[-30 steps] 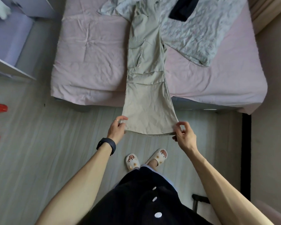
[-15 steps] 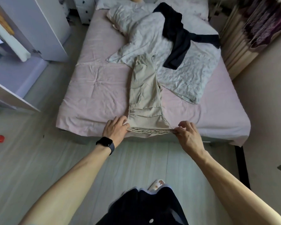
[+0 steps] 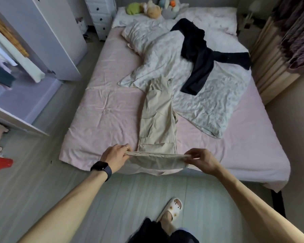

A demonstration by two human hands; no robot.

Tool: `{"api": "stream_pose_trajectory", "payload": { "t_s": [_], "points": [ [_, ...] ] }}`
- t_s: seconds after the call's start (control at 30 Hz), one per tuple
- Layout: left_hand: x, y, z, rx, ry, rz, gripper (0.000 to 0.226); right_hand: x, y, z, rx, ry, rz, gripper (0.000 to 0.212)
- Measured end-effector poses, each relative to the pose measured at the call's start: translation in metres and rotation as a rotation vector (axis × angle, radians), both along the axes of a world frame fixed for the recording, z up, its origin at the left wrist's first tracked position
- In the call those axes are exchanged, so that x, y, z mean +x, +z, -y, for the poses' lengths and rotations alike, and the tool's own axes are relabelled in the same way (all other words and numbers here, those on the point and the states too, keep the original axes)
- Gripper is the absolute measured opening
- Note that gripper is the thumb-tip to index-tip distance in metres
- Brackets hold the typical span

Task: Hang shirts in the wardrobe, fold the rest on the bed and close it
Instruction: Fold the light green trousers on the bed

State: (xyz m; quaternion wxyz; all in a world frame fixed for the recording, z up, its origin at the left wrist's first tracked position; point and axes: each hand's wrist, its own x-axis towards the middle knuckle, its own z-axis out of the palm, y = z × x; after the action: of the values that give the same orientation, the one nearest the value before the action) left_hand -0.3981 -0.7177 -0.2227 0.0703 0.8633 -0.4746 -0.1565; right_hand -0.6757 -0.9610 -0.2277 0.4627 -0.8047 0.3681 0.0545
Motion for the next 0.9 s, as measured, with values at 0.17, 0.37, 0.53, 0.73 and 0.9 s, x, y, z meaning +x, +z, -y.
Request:
{"api": "stream_pose_trajectory", "payload": {
  "t_s": [0.17, 0.37, 0.53, 0.73, 0.9],
  "points": [
    [0.023, 0.011, 0.048, -0.055, 0.141, -0.091, 0.013, 0.046, 0.001, 0.048, -0.018, -0.137, 0.070, 0.018],
    [0.073, 0.018, 0.124, -0.115, 0.210, -0.138, 0.017, 0.099, -0.006, 0.104, 0.002, -0.398, 0.178, 0.020],
    [0.138, 0.007, 0.199, -0.121, 0.206, -0.150, 0.023, 0.162, -0.016, 0.160, -0.018, -0.477, 0.207, 0.025],
    [0.233, -0.039, 0.304, -0.117, 0.223, -0.169, 0.026, 0.263, -0.051, 0.245, -0.103, -0.533, 0.095, 0.029],
    [0.310, -0.101, 0.372, -0.121, 0.232, -0.203, 0.020, 0.333, -0.103, 0.310, -0.141, -0.553, 0.075, 0.035]
  ]
}}
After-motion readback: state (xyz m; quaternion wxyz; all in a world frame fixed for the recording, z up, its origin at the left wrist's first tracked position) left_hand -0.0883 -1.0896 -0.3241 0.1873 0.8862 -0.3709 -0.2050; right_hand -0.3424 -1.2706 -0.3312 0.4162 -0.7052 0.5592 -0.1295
